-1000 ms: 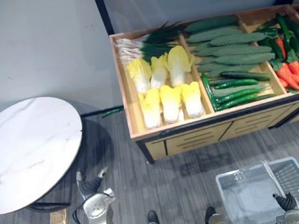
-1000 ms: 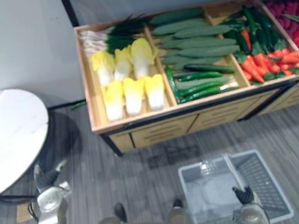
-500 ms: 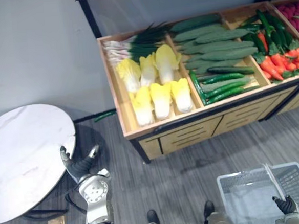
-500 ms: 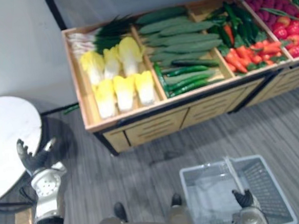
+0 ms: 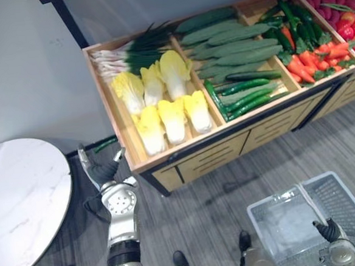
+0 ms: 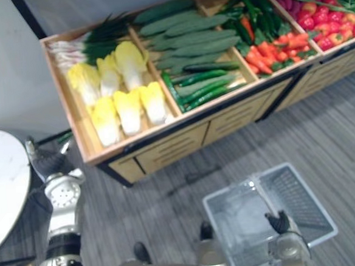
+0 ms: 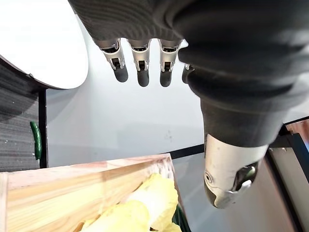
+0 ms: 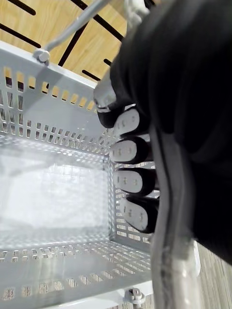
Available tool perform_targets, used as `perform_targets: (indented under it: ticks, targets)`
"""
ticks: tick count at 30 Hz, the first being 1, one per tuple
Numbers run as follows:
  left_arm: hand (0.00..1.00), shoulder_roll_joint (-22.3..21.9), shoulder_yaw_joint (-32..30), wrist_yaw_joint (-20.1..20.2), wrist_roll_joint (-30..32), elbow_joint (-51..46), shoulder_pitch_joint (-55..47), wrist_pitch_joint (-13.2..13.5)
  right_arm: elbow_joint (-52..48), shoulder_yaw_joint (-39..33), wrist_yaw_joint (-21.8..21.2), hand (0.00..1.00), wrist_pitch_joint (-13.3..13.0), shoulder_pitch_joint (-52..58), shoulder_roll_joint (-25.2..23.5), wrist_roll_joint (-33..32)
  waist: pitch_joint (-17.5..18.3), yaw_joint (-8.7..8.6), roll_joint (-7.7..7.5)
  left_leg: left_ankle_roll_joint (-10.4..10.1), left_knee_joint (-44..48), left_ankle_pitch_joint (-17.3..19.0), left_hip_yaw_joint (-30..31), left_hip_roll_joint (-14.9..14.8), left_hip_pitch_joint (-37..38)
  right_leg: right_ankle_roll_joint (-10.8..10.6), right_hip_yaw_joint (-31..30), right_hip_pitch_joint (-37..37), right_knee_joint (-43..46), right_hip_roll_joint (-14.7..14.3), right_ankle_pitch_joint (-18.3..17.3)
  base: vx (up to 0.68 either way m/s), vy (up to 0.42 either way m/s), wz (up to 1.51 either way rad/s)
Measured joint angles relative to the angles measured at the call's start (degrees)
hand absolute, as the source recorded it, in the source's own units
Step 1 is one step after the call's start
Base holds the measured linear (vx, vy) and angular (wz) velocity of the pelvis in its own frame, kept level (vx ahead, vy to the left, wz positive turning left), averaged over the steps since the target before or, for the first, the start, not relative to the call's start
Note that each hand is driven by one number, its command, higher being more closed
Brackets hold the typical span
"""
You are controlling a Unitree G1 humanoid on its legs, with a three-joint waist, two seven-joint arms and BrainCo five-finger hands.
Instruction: Pick vegetable in the basket
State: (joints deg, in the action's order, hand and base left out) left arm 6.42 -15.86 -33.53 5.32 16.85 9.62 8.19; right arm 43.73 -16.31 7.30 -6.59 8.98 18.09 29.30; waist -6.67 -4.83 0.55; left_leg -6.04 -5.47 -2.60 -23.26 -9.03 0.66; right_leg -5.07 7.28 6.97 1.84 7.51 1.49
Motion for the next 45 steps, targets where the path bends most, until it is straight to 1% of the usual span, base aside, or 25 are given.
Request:
perform_targets:
  ticks: [3,6,10,13,14,16,19,21,26,29,36,39,45]
  targets:
    - [0.00,0.5,0.0,-0.2,0.0,0.6,0.1,0.0,-0.2,1.3,0.2,1.00,-0.1,-0.2,0.2,0.0,0.0,0.22,-0.04,0.0,0.0,0.0,-1.0,-0.1,-0.1,-0.1,-0.7,0.4,-0.8,-0.3,0.5,-0.02,-0.012,-0.16]
    - [0.00,0.5,-0.1,-0.5,-0.2,4.2,1.7,0.0,-0.2,1.6,0.7,1.00,-0.1,-0.4,0.2,0.0,-0.3,0.08,-0.03,0.0,0.0,0.0,-1.4,-0.1,-0.6,-0.2,-1.3,1.0,-1.3,-0.3,1.0,-0.01,-0.006,-0.09]
    - [0.00,0.6,-0.3,-1.5,-0.8,6.0,3.0,0.0,-0.6,3.0,1.6,1.00,-0.1,-0.8,0.2,0.0,-0.5,-0.44,-0.20,0.0,0.0,0.0,-1.6,-0.1,-1.8,0.0,-1.6,2.2,-1.8,-0.4,1.5,0.01,-0.006,-0.05]
    - [0.00,0.6,-0.4,-2.1,-2.9,8.3,4.6,0.0,-0.6,3.5,1.7,1.00,-0.1,-2.1,0.2,0.1,-1.1,-0.49,-0.30,0.0,0.0,0.0,-2.8,-0.1,-2.6,0.1,-2.6,3.7,-1.8,-0.7,2.1,0.03,-0.011,-0.17]
    - [0.00,0.6,-0.4,-2.2,-3.1,8.9,5.0,-0.1,-0.6,3.8,1.7,1.00,-0.1,-2.5,0.2,0.1,-1.3,-0.76,-0.32,0.0,0.0,0.0,-3.0,-0.1,-2.6,0.1,-3.0,3.8,-1.9,-0.8,2.1,0.03,-0.007,-0.15]
    - [0.00,0.6,-0.4,-2.2,-3.1,9.0,6.2,-0.1,-0.6,4.0,1.9,1.00,-0.1,-3.1,0.2,0.1,-2.2,-1.15,-0.40,0.0,0.0,0.0,-3.0,-0.2,-2.6,0.1,-3.1,3.9,-1.9,-0.9,2.1,0.04,-0.017,-0.08]
    - [0.00,0.6,-0.4,-2.2,-3.1,9.4,8.2,0.0,-0.8,4.9,2.2,1.00,-0.1,-3.6,0.2,0.0,-3.1,-1.15,-0.66,-0.2,0.0,0.1,-3.3,-0.5,-3.0,0.1,-3.3,4.5,-1.9,-1.2,2.1,0.01,-0.020,-0.06]
    - [0.00,0.7,-0.3,-2.2,-3.1,9.5,9.2,0.0,-1.0,5.7,2.3,1.00,-0.2,-4.3,0.2,0.0,-3.1,-1.21,-0.69,-0.1,0.0,0.0,-3.4,-0.5,-4.4,0.6,-3.4,6.0,-1.9,-1.3,2.6,0.00,-0.024,-0.06]
    - [0.00,0.7,0.0,-2.3,-3.1,11.1,11.0,-0.1,-1.0,5.9,2.3,1.00,-0.4,-4.8,0.2,0.0,-3.4,-1.22,-0.89,-0.2,0.0,0.0,-3.7,-0.6,-4.9,0.8,-4.3,6.6,-2.0,-1.4,2.9,0.01,-0.007,-0.03]
    - [0.00,0.7,0.9,-2.3,-3.1,11.1,12.1,0.0,-1.1,6.1,2.4,1.00,-1.0,-4.9,0.2,0.0,-3.4,-1.23,-1.01,-0.2,0.0,0.0,-3.8,-0.6,-5.4,1.0,-4.7,7.2,-2.0,-1.4,3.4,0.00,0.000,0.00]
    - [0.00,0.5,1.0,-2.6,-3.2,13.5,13.5,0.0,-1.2,7.8,3.6,1.00,-1.2,-5.5,0.2,0.0,-4.3,-1.38,-2.15,-0.1,-0.4,-0.1,-4.4,-0.6,-5.9,0.6,-6.2,8.0,-2.7,-1.4,4.6,-0.03,-0.009,-0.08]
    - [0.00,0.5,0.8,-3.2,-5.2,13.8,13.7,-0.1,-1.2,7.8,3.9,1.00,-1.2,-5.7,0.2,0.0,-4.7,-1.39,-2.28,-0.1,-0.4,-0.4,-4.5,-0.6,-6.8,0.5,-6.4,9.0,-2.7,-1.4,4.9,0.00,0.000,0.00]
    - [0.00,0.5,-0.2,-4.5,-5.2,15.8,16.1,0.0,-1.2,8.0,4.2,1.00,-1.2,-6.5,0.2,0.0,-5.3,-1.42,-2.46,-0.1,-0.4,-0.7,-4.9,-0.7,-7.7,0.5,-7.0,10.3,-2.6,-1.6,5.1,0.01,-0.011,-0.04]
